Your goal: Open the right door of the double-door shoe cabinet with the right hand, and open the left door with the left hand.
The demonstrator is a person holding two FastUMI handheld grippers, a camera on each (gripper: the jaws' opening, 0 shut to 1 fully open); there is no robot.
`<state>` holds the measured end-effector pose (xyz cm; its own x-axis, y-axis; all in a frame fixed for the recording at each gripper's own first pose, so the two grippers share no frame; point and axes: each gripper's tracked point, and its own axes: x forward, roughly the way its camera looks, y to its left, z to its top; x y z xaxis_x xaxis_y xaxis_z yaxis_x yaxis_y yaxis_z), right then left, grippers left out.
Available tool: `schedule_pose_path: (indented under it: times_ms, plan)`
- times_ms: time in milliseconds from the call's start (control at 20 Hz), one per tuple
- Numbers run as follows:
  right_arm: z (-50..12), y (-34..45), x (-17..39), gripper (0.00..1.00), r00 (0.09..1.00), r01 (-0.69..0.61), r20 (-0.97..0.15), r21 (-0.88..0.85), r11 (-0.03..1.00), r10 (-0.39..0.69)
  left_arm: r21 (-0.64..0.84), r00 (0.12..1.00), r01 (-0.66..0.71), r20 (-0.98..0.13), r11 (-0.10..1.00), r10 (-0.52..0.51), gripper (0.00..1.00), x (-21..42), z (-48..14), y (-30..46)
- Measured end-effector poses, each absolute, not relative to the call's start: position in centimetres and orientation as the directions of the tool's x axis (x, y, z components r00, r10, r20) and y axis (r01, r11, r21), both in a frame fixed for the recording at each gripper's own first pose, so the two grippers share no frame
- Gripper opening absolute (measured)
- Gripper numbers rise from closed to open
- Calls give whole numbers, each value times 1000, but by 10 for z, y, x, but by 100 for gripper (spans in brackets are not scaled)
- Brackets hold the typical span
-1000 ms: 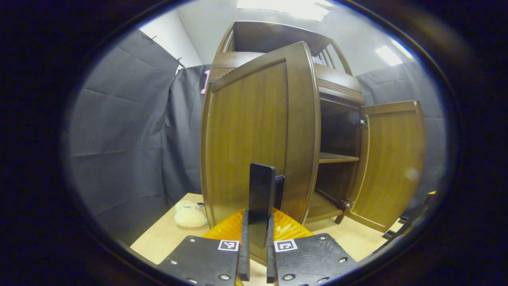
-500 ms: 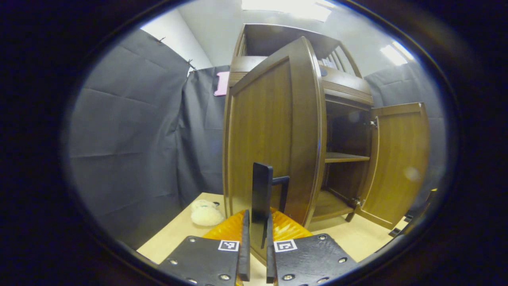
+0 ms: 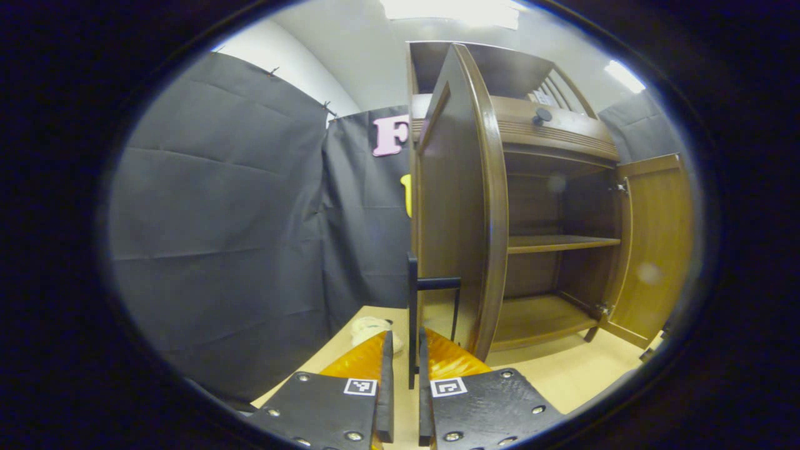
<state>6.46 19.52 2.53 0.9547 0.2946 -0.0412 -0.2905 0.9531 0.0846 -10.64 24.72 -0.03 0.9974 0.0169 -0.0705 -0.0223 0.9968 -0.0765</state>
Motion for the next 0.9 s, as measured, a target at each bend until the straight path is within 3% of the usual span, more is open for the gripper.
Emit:
schedule_pose_path:
  times_ms: [300, 400, 550, 700, 750, 900]
  plan:
    - [29, 194, 65, 98, 958, -280, -34, 88, 956, 283, -81, 997, -51, -61, 995, 47, 12, -110, 1, 268]
    - [30, 193, 65, 98, 959, -277, -35, 87, 957, 281, -83, 995, -79, -59, 993, 74, 21, -112, 1, 276]
    - [32, 190, 65, 98, 962, -268, -33, 81, 960, 271, -84, 990, -130, -57, 988, 125, 17, -120, -3, 297]
    - [36, 186, 64, 96, 969, -245, -22, 88, 966, 247, -99, 989, -142, -58, 985, 137, 21, -126, -3, 308]
    - [38, 183, 64, 96, 972, -232, -22, 90, 969, 235, -113, 990, -135, -59, 984, 129, 12, -129, -1, 308]
    - [50, 167, 63, 96, 983, -184, -5, 94, 978, 186, -102, 990, -141, -16, 985, 140, 19, -143, 15, 310]
